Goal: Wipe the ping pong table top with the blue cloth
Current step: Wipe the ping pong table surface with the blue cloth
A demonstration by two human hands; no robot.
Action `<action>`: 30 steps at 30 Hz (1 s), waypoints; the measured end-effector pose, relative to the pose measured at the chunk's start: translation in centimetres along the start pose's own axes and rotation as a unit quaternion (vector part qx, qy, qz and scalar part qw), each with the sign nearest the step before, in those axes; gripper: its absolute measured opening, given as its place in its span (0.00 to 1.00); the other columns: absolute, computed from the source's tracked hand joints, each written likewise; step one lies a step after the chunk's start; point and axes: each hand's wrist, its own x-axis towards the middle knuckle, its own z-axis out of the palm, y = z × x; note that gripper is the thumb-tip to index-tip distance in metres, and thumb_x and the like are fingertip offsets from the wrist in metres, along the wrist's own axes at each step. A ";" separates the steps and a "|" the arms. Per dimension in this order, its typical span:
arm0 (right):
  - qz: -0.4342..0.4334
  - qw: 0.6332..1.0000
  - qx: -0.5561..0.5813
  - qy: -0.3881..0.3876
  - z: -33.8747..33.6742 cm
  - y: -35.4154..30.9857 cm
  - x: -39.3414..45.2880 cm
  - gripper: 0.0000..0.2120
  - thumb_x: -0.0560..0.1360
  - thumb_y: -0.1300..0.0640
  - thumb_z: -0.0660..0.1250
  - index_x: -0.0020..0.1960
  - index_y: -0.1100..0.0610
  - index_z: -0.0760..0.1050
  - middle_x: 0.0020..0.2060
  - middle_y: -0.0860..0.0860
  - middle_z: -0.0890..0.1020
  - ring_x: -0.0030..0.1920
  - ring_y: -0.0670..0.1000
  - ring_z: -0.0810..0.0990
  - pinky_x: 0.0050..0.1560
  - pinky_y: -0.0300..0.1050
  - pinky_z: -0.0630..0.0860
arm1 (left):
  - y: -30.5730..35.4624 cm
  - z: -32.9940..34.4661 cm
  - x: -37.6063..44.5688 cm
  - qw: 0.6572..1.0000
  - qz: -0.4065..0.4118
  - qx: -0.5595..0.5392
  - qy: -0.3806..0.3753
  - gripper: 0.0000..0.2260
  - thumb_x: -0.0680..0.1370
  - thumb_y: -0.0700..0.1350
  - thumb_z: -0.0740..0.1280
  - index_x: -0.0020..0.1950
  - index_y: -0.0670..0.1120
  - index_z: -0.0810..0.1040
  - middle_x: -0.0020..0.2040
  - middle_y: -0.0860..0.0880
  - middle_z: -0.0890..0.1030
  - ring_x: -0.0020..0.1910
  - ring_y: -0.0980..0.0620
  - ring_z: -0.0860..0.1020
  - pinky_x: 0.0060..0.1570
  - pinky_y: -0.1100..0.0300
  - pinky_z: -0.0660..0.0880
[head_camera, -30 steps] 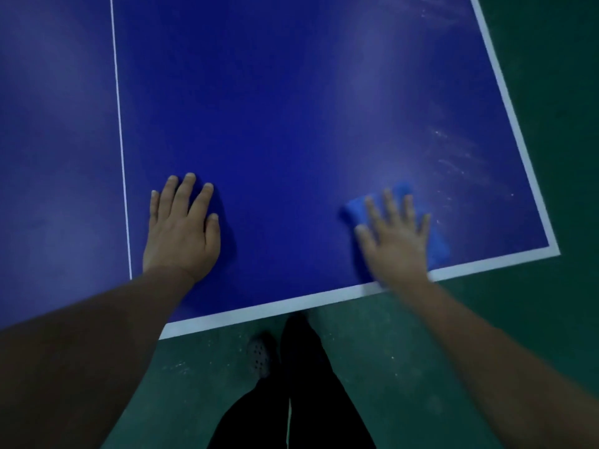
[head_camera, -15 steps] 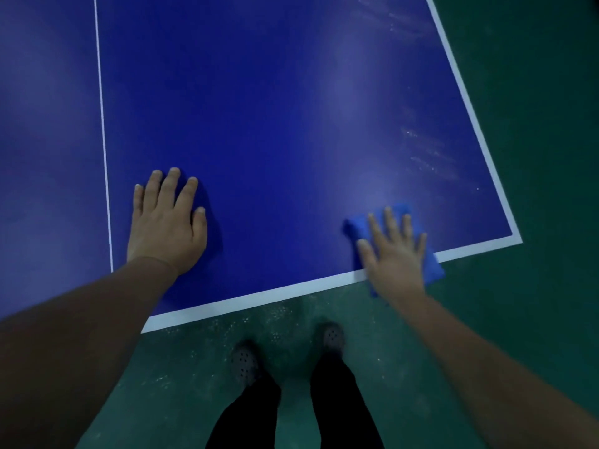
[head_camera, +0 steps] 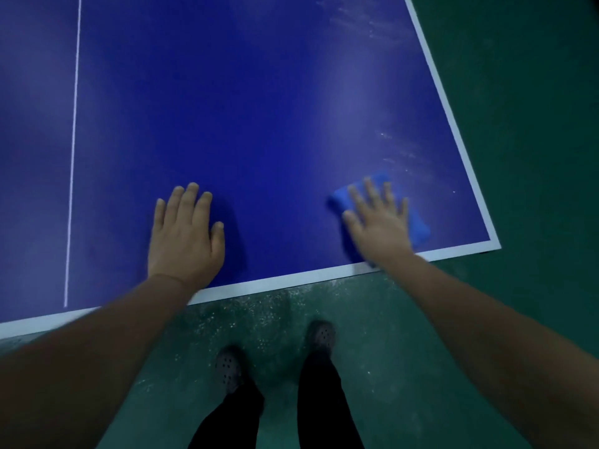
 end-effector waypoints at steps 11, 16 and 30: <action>-0.150 0.989 -0.009 0.010 0.6 2.5 0.1 0.28 0.81 0.36 0.45 0.79 0.41 0.57 0.80 0.46 0.57 0.80 0.58 0.51 0.75 0.70 0.49 | 13.1 5.1 -1.3 1.000 -0.019 -0.019 -0.014 0.30 0.80 0.56 0.48 0.78 0.41 0.62 0.80 0.40 0.57 0.80 0.42 0.50 0.78 0.44 0.45; 0.162 0.986 0.044 0.014 -0.8 13.1 2.7 0.31 0.80 0.35 0.39 0.81 0.41 0.46 0.82 0.46 0.46 0.80 0.57 0.42 0.76 0.69 0.42 | 13.1 5.7 -1.0 0.999 -0.008 0.018 -0.040 0.29 0.81 0.56 0.47 0.79 0.43 0.61 0.80 0.42 0.56 0.80 0.44 0.48 0.78 0.43 0.45; -0.032 0.998 0.019 0.042 -4.0 6.9 19.1 0.28 0.82 0.38 0.45 0.81 0.42 0.51 0.81 0.47 0.51 0.81 0.58 0.46 0.76 0.70 0.43 | 13.1 5.9 -0.8 0.998 -0.004 0.034 -0.051 0.27 0.81 0.54 0.50 0.78 0.42 0.62 0.80 0.41 0.57 0.80 0.42 0.51 0.76 0.41 0.49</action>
